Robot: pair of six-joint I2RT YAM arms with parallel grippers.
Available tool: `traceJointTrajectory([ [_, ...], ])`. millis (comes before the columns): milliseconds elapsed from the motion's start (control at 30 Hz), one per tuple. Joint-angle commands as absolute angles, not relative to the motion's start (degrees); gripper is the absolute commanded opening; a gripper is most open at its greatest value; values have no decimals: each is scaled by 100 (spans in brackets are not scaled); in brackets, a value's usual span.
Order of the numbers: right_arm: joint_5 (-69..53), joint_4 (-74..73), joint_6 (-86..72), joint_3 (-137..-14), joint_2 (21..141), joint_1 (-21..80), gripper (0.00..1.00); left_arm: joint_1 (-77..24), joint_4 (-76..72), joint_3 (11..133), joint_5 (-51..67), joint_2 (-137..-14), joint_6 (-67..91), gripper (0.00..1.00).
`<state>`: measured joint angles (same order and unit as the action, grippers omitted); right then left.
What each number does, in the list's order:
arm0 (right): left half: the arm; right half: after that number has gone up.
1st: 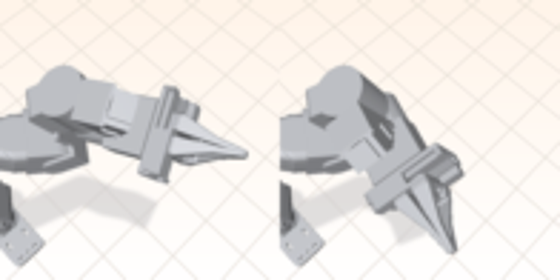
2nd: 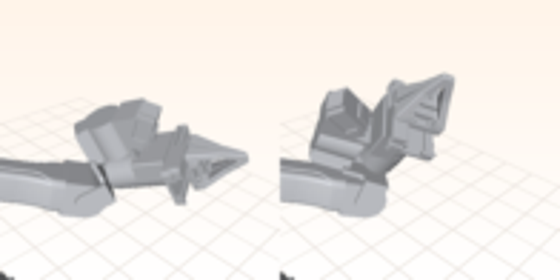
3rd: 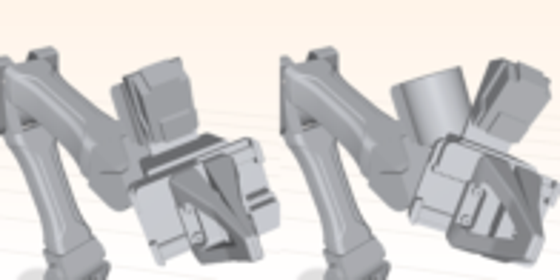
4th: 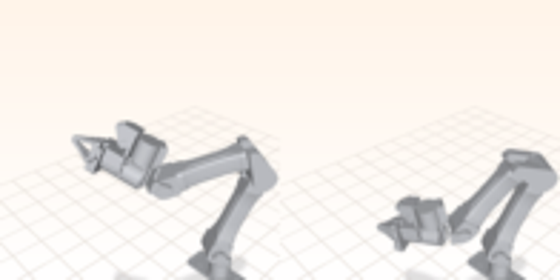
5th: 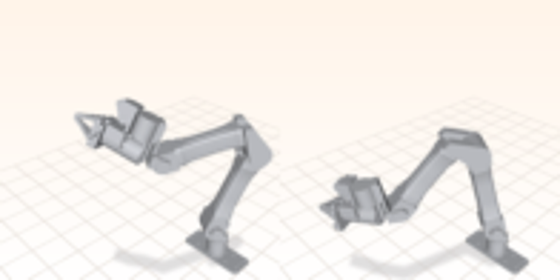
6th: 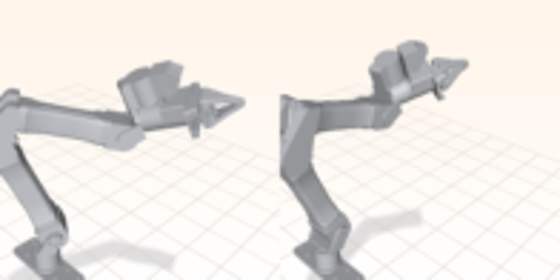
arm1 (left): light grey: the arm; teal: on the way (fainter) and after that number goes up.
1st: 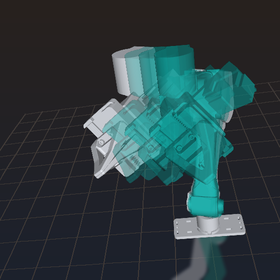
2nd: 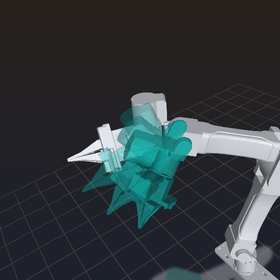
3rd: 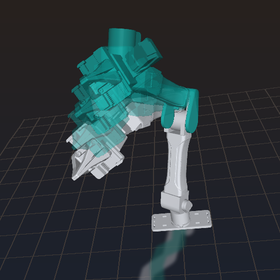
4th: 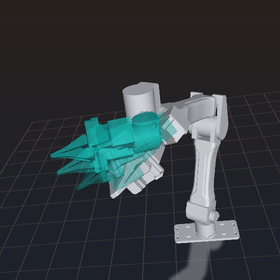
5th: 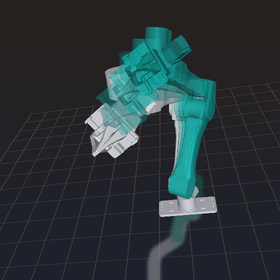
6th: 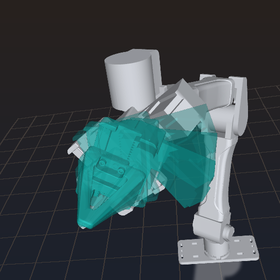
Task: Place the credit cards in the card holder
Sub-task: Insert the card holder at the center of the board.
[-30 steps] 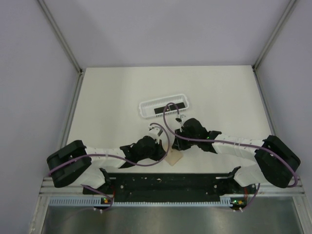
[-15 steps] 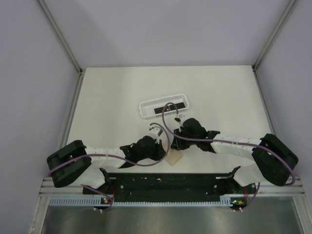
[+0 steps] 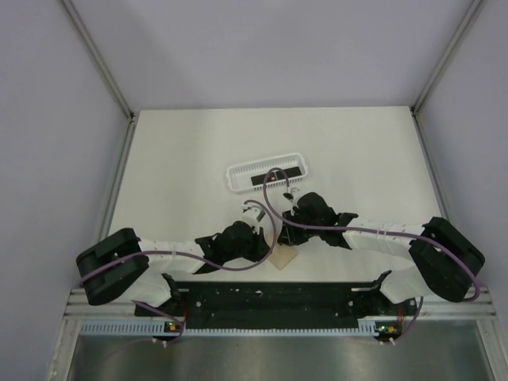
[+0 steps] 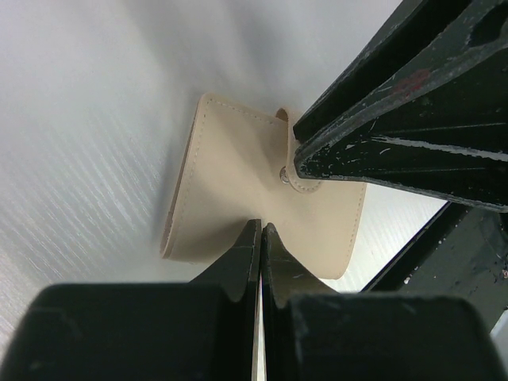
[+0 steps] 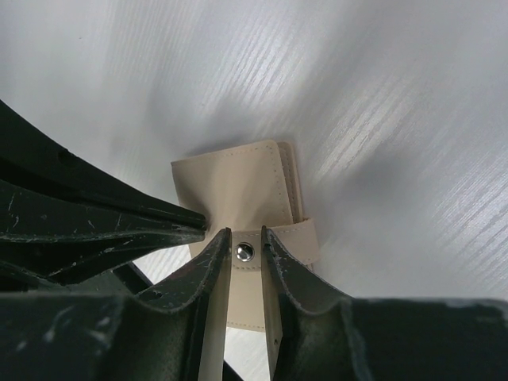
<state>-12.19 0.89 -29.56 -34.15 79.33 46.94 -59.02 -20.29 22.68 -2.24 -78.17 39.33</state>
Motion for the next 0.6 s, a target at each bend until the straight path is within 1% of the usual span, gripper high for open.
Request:
traceJointTrajectory([
  [0,-1310,316,-2927,-3340,7963,4632,21,-5933,-2039,2312,-255,-7778,3920,0],
  [200,-1318,273,-2892,-3313,7945,4632,19,-5933,-2039,2312,-255,-7796,3920,0],
  [567,-1345,264,-2848,-3252,7822,4641,20,-5933,-2048,2294,-255,-7796,3929,0],
])
